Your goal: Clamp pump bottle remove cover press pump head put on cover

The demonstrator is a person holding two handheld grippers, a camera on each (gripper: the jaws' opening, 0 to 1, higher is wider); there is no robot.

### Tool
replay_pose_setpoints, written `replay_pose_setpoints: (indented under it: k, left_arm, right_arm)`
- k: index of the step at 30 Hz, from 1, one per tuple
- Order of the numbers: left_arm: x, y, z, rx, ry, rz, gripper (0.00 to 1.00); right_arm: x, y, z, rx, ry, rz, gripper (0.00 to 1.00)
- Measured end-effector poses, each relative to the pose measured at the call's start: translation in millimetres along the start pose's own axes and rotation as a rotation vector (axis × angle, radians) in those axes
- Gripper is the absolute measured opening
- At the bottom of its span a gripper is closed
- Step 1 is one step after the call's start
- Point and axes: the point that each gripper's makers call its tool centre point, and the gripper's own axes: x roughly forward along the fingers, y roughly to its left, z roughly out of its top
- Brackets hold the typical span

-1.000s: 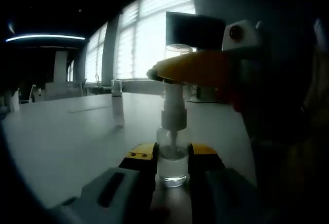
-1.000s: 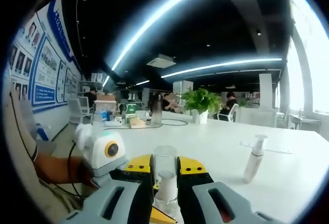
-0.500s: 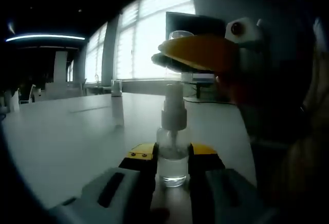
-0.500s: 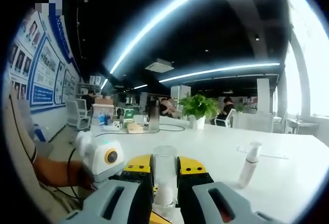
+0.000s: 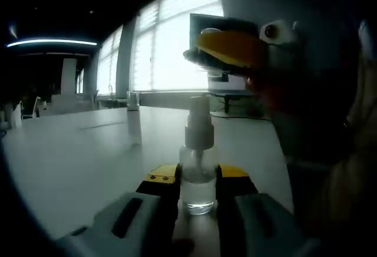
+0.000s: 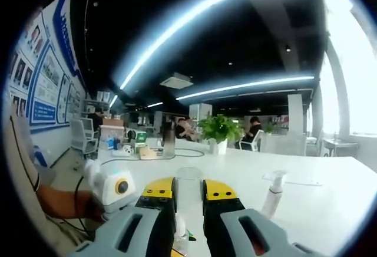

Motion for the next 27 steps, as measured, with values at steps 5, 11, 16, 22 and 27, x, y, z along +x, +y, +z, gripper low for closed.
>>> replay_pose_setpoints:
  k: [5,11,16,22,27]
  left_arm:
    - [0.1,-0.9,0.2,0.003,-0.001,0.000,0.15]
    - [-0.2,-0.8,0.2,0.005,-0.001,0.000,0.15]
    - [-0.4,-0.3,0.2,0.006,-0.001,0.000,0.15]
    - [-0.9,0.3,0.2,0.006,-0.002,0.001,0.15]
    - [-0.8,-0.2,0.2,0.008,-0.002,0.001,0.15]
  right_arm:
    - [-5.7,-9.8,2.8,0.003,-0.009,-0.027,0.12]
    - [-10.9,-15.5,2.8,0.013,-0.017,-0.046,0.12]
    - [-13.7,-19.3,-1.3,0.017,-0.011,-0.057,0.12]
    - [-18.2,-32.0,-10.5,0.028,0.001,-0.089,0.12]
    - [-22.1,-41.8,-19.8,0.046,0.012,-0.116,0.12]
